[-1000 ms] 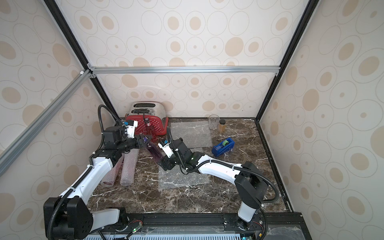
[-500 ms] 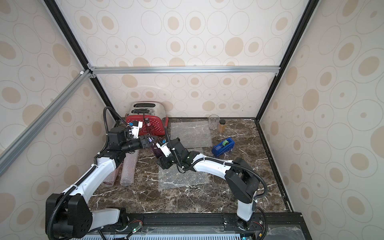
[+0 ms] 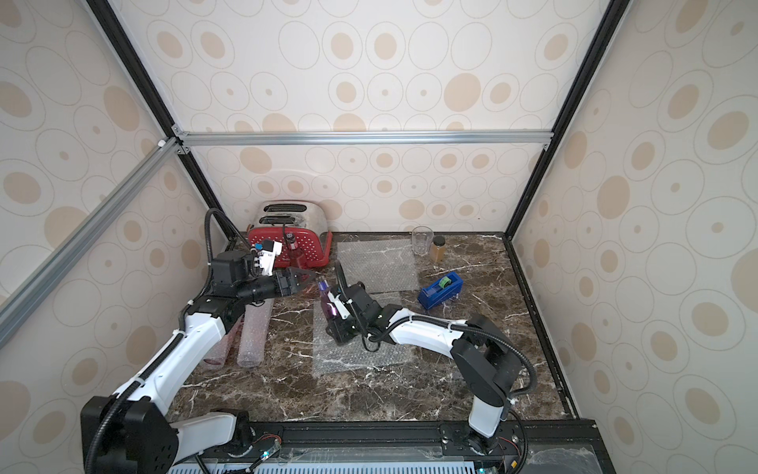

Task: Wrap wine bottles in bubble wrap
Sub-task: Pick up the wine bottle from the center of the board, then place the wine bottle on the bubble wrap.

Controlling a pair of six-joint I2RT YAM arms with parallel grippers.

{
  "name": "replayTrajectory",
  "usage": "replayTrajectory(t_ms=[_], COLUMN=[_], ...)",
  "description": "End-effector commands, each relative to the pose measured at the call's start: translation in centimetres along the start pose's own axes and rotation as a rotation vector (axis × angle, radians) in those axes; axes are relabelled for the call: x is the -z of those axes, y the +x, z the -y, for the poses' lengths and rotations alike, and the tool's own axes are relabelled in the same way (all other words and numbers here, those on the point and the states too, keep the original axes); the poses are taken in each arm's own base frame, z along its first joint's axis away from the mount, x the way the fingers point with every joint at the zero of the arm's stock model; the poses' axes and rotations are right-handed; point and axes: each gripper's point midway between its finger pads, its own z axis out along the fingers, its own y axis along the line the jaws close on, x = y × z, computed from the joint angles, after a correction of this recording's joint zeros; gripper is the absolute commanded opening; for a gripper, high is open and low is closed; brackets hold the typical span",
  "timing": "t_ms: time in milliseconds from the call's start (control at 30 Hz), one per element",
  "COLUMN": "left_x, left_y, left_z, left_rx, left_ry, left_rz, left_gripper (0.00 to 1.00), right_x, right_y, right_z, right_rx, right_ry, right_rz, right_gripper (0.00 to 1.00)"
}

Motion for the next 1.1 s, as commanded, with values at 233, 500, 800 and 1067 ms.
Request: replayTrajectory(t_ms=[233, 500, 800, 1067], left_x=[-1.8, -4.1, -5.8, -7.3], left_y=[9.4, 13.5, 16.2, 17.0], left_z=[-8.3, -9.8, -11.8, -11.7], left_rx=[0.324, 0.337, 0.363, 0.345], left_ry=[-0.268, -0.330, -0.414, -0.414], left_rz=[-0.213, -0.340, -0.425, -0.456], left_gripper=[0.81, 0.60, 0.48, 0.43], right_x=[1.6, -0.4, -1.7, -3.0], right_y=[2.5, 2.0, 2.3, 2.9], right_z=[3.4, 3.9, 4.2, 4.6], right_rx=[-0.313, -0.343, -0.348, -0.344], right_ry=[0.180, 0.236, 0.257, 0.275], right_rz=[-0.163, -0.240, -0.281, -0.316], right_gripper=[0.10, 0.13, 0.14, 0.18])
